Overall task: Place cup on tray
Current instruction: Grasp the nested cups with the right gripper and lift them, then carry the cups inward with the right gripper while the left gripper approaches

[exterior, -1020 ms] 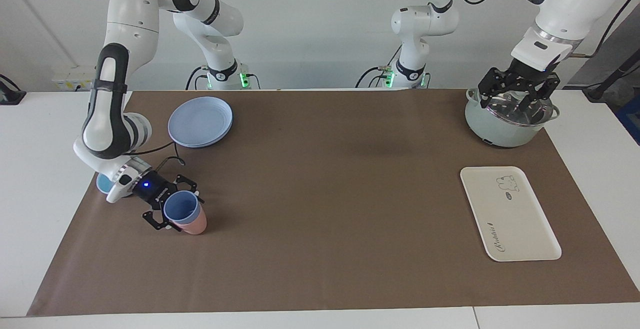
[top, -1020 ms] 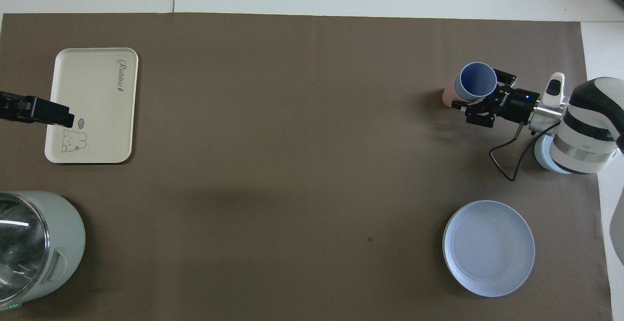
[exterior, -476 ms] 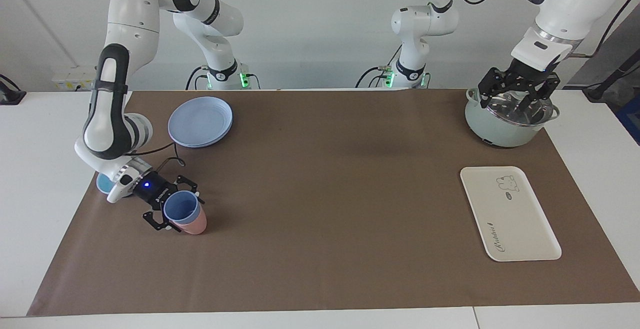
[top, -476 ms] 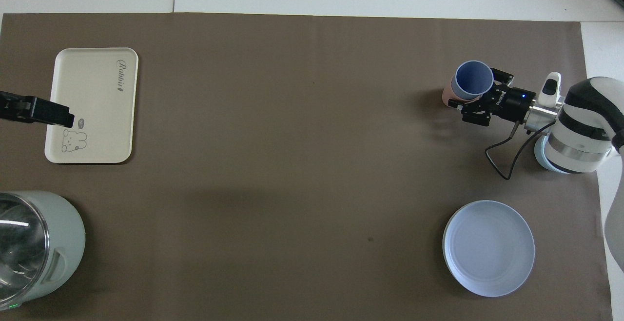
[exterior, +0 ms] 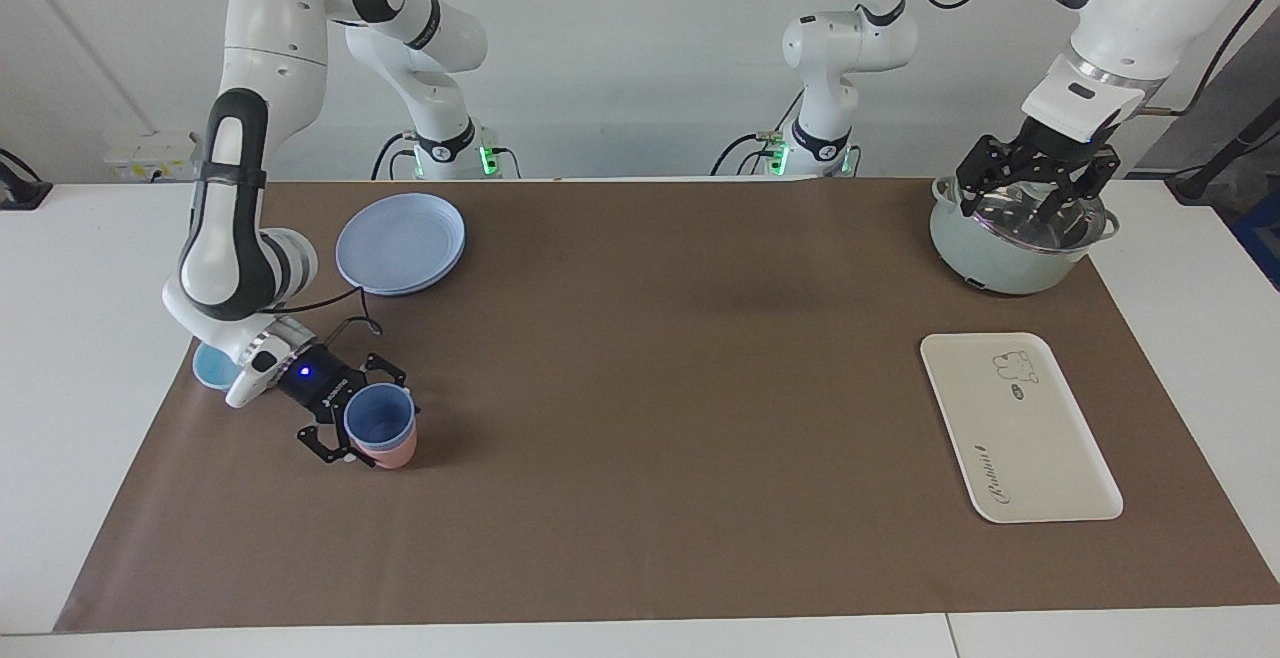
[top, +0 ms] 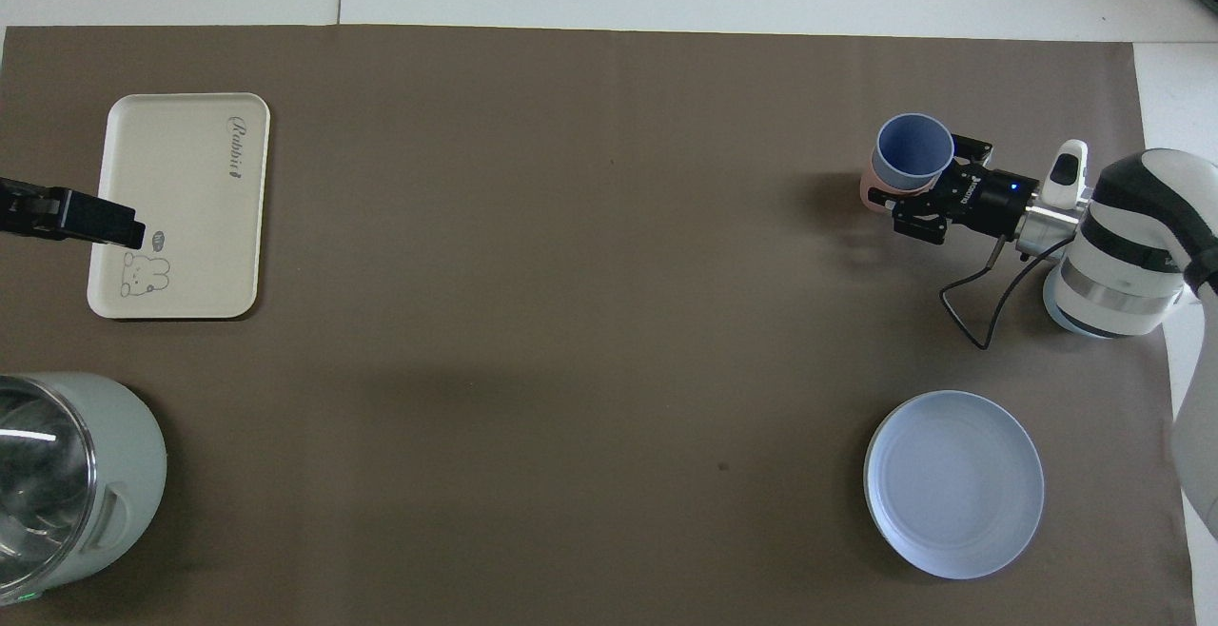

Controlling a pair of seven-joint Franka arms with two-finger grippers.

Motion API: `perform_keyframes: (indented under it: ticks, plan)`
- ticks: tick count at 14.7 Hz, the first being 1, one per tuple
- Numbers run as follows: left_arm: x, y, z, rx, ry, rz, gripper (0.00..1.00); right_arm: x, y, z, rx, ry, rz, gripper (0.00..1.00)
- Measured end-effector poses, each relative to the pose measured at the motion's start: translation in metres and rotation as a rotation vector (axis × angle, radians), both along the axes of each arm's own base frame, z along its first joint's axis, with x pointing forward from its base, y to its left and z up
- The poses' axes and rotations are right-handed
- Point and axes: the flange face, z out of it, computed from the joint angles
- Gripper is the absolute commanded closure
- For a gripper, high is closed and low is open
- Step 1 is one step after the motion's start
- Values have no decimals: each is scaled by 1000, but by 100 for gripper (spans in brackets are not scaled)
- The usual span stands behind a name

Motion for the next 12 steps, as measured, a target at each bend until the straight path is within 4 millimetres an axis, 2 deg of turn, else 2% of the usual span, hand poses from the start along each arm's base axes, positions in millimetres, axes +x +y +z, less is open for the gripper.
perform_keyframes:
  ticks: [3,5,8,10,12]
  plan:
    - [0,0,0,0,0,0,0,1,-1,2,0,-2,-4,100]
    - [0,0,0,0,0,0,0,6,-2,20,-9,2,-39,100]
    - [0,0,0,0,0,0,0,12,15,79,-53,89,-97,100]
    - [0,0,0,0,0,0,0,14,40,120,-72,146,-152,100]
    - [0,0,0,0,0,0,0,14,69,146,-80,187,-204,100]
